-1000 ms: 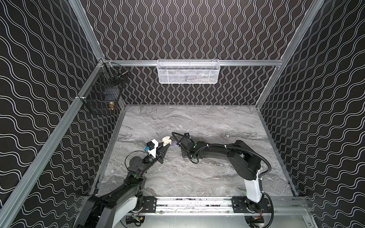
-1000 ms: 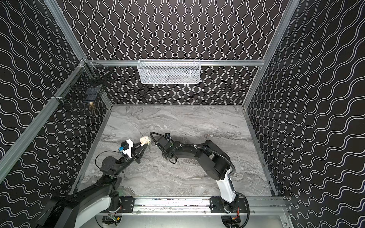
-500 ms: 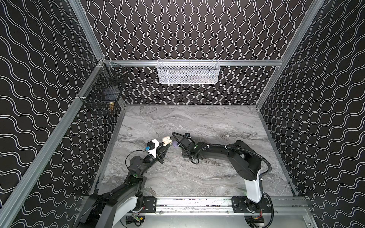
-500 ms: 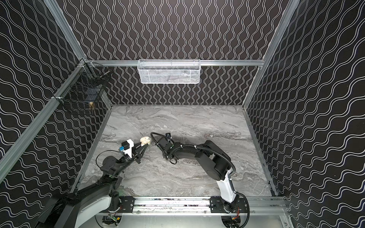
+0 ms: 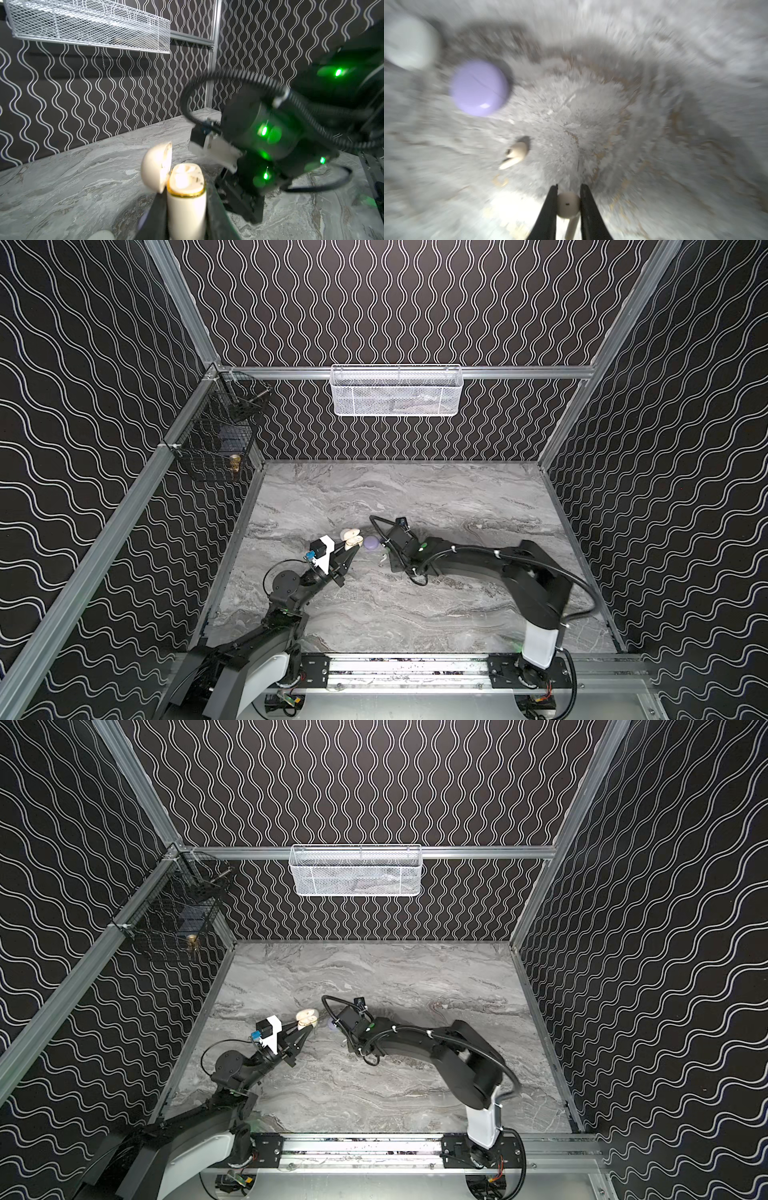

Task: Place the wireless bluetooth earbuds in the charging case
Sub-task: 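Lift the cream earbud with the right gripper toward the held case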

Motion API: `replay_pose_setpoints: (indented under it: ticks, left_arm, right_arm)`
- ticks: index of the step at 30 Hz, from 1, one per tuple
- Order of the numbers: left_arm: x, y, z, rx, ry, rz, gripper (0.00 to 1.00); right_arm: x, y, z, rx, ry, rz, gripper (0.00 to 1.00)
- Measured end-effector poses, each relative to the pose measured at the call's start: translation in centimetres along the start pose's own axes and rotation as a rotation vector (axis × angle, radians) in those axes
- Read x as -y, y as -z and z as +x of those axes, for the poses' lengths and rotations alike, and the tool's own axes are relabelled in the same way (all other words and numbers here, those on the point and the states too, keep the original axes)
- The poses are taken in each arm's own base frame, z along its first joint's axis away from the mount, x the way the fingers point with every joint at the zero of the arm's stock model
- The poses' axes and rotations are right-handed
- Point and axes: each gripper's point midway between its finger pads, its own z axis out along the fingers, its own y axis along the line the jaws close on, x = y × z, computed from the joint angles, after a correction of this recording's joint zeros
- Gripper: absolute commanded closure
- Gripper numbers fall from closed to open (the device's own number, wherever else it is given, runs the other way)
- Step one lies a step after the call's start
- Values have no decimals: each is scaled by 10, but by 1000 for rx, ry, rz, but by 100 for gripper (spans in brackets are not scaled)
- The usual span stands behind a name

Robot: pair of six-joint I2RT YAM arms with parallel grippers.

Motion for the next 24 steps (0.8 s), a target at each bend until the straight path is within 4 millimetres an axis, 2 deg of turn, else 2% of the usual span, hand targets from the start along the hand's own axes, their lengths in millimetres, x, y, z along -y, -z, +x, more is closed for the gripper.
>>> replay_pose_setpoints:
  ticks: [3,9,11,15,18,24]
  left_arm:
    - [7,1,-6,28,-11,41,100]
    - [25,3,-17,84,-35,137,100]
    - [33,4,-23,105,-49,169,100]
    - [54,6,-35,148,-79,254,100]
    - [65,9,-43,179,-92,292,100]
    - [86,20,-61,255,-122,353,100]
  right_arm:
    - [-7,45,-30,116,-27,-60,84]
    - [-32,140,-59,347,-8,-202,86]
    - [-43,168,-59,419,18,-265,87]
    - [-62,207,-52,546,86,-363,87]
    - [-77,230,-49,639,132,-424,87]
    - [-103,264,-25,783,256,-532,87]
